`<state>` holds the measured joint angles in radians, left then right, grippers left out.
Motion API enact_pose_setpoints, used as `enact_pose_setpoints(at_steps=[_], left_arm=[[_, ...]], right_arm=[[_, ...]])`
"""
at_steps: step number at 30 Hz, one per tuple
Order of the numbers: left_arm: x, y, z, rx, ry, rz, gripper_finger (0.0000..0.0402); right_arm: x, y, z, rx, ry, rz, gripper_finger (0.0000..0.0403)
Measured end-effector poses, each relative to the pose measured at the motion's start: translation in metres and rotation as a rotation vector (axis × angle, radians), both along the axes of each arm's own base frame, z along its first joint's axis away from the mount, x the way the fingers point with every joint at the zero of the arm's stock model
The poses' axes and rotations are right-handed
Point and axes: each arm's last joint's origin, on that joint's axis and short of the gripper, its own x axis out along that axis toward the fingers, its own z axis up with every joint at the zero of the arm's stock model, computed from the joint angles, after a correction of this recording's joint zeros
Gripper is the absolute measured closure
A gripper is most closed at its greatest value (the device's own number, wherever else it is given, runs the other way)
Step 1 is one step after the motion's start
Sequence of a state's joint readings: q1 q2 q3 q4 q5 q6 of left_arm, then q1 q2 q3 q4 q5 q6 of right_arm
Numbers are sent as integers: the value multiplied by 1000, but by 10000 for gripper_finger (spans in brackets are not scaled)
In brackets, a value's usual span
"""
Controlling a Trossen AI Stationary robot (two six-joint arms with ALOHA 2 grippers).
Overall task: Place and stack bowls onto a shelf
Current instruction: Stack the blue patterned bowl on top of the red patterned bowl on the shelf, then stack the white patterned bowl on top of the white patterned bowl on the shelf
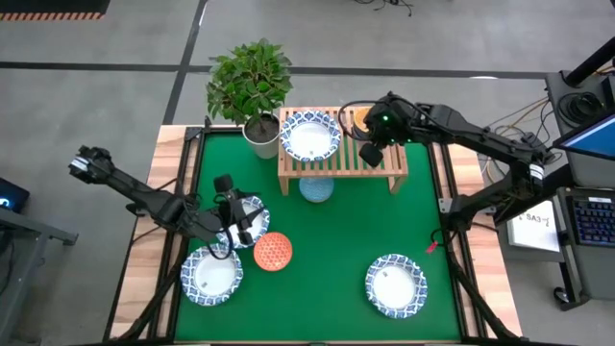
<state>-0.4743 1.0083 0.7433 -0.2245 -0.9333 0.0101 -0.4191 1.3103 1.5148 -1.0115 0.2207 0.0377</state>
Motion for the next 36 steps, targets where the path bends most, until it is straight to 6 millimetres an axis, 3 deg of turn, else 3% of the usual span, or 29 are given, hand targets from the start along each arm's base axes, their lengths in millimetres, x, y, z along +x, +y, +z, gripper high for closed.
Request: enact_pose_setpoints(at_steps=[10,21,29,36], left_arm=[[1,-1,-1,6,8,-1,247],[2,-1,3,0,-4,-1,247],[2,-1,4,-30,-30,7,247],[6,-3,0,-128,-72,43,247]], right_arm=[[-1,1,-16,40,35,-23,394],[-10,8,5,12,-65,-17,394],[-30,40,12,-4,-208,51,394],[-39,79,-17,0,-323,209,394]])
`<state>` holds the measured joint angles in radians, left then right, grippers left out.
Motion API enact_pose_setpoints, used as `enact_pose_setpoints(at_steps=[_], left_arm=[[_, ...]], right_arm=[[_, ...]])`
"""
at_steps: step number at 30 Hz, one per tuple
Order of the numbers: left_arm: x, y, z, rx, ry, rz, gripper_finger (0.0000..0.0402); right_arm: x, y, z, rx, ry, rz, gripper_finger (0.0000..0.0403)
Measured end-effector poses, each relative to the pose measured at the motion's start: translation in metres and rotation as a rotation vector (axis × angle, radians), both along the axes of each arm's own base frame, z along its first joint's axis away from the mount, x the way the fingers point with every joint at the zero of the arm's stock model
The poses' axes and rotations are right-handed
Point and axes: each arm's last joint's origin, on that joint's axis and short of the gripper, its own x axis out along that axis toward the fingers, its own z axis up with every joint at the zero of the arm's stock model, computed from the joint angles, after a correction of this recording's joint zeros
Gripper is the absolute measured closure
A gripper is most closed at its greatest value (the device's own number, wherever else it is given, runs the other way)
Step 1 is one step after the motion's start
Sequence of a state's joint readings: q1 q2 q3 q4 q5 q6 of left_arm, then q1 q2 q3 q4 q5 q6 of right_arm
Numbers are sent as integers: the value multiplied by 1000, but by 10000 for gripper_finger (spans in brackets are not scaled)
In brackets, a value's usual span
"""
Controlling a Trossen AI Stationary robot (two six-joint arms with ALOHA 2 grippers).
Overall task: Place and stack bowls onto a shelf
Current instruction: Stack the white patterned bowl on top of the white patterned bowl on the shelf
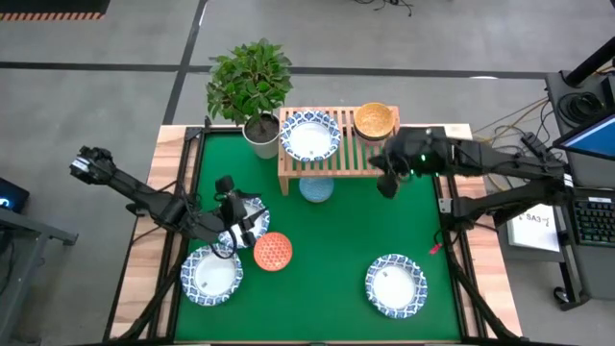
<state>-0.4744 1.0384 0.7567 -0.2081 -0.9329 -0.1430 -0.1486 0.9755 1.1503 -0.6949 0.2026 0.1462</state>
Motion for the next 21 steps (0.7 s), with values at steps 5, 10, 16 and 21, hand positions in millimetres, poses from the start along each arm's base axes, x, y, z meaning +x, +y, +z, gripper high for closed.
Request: enact_pose_setpoints(at_steps=[5,10,16,21], left_arm=[[7,-6,-9,-108,23,-72,247],[14,-12,-22,-284,40,-82,247],[13,-16,-35,-549,187,-145,253],[17,-21,-30,-588,371,-147,257]], right_arm=[[0,29,-39,-49,-34,172,394],[1,48,-72,-73,-118,274,394],[-3,52,-95,-78,-166,296,394],[-8,52,-103,-79,-172,296,394]])
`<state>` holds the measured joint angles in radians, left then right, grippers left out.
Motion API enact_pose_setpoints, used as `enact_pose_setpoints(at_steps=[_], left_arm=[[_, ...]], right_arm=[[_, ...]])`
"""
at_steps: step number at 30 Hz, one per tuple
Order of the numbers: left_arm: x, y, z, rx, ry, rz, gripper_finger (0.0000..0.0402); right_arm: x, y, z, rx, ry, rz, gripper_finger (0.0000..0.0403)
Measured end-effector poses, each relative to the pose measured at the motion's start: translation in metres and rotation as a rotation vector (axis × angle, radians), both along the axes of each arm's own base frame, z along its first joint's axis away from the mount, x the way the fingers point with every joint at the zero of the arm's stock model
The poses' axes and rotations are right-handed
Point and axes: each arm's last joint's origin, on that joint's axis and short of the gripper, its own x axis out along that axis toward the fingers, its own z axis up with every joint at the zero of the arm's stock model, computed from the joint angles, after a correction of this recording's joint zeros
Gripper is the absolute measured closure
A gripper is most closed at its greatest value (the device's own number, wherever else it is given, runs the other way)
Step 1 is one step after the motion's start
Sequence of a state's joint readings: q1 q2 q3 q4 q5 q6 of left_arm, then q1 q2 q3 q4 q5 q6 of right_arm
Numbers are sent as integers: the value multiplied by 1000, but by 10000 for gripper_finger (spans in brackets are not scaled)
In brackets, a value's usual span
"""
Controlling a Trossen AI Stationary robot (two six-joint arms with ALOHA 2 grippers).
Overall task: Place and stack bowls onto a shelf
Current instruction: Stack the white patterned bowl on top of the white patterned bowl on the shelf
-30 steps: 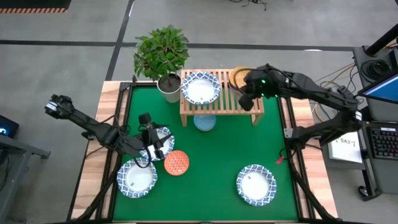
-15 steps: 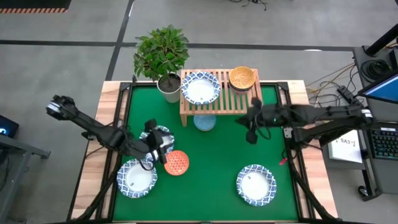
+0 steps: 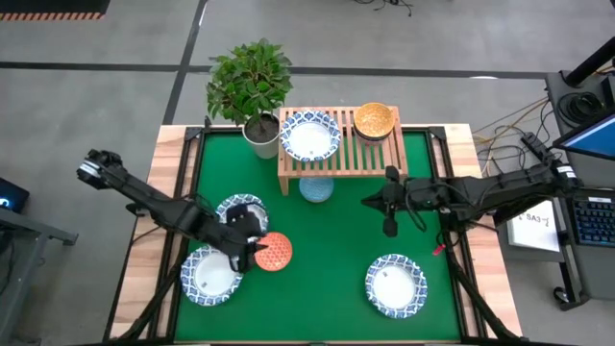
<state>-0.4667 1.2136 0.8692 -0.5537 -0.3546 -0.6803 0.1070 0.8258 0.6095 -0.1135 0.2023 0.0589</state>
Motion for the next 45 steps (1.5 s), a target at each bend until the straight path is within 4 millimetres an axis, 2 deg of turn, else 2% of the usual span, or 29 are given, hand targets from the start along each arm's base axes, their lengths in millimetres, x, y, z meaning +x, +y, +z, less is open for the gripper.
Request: enact_pose_setpoints(at_steps=[8,13,18,27,36,45], left_arm=[[5,-6,4,108,391,-53,238],[16,-13,-11,150,485,-108,211],[18,-15,-32,160,600,-135,210],[22,-16,-44,154,648,-117,233],[14,-12,-71,139,667,-57,240],[12,-8,-79,170,645,4,243]], right_arm=[[-4,0,-2,-11,-4,5,394],[-4,0,-2,-52,3,23,394],[-4,0,-3,-54,3,24,394],[-5,-1,-12,-32,28,14,394],[-5,0,-12,2,24,1,394],[-6,3,-12,33,21,8,394]])
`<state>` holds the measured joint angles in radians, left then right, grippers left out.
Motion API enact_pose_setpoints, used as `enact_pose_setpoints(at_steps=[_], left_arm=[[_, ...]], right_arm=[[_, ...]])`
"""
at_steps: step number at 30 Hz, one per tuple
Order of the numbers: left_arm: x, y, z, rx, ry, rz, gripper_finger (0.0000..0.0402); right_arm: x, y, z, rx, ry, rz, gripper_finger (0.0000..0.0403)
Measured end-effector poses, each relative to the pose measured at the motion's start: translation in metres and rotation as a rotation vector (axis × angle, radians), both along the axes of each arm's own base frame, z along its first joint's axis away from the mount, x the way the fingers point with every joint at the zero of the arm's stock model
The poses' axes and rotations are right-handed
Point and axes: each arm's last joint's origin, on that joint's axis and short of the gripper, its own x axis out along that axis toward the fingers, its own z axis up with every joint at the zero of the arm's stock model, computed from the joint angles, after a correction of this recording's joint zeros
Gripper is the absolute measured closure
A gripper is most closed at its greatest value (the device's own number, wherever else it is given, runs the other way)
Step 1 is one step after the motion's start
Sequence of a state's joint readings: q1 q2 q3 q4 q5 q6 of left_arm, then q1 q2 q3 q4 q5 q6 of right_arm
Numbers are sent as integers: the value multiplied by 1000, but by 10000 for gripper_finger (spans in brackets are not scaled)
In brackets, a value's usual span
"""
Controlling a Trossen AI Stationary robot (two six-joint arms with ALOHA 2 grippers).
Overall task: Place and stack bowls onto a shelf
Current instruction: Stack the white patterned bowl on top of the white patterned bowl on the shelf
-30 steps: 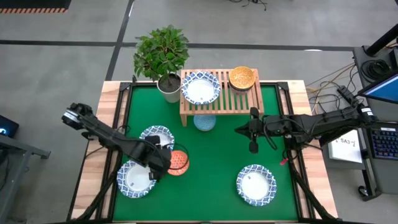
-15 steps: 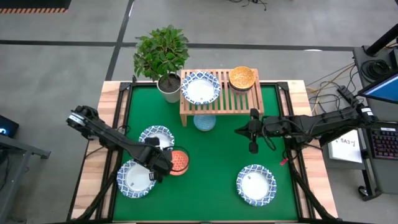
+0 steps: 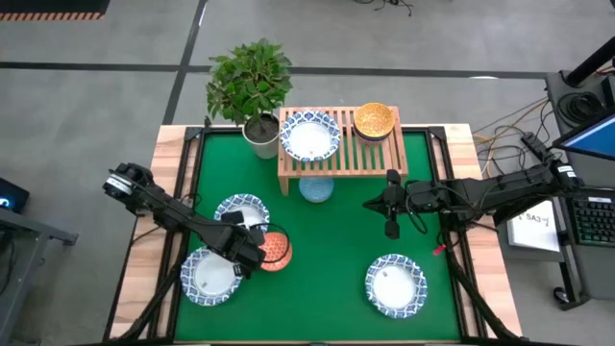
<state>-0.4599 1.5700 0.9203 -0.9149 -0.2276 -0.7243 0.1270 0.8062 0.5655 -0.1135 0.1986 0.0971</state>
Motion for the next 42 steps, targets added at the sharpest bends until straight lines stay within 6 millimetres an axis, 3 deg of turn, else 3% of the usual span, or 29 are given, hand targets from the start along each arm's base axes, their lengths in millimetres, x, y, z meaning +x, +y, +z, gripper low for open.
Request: enact_pose_setpoints(at_steps=[5,13,19,23,31,42], left_arm=[[1,0,0,-2,-7,0,276],[0,0,0,1,-3,1,389],[-2,1,1,16,26,2,396],[-1,1,13,58,46,-3,400],[5,1,63,148,22,-38,401],[30,-6,158,248,-265,-191,401]], right_arm=[[1,6,3,1,-30,30,394],[0,14,3,3,-37,73,394],[0,15,4,0,-43,81,394],[0,15,4,-7,-44,83,394],[1,15,7,-32,-75,93,394],[0,16,6,-66,-58,121,394]])
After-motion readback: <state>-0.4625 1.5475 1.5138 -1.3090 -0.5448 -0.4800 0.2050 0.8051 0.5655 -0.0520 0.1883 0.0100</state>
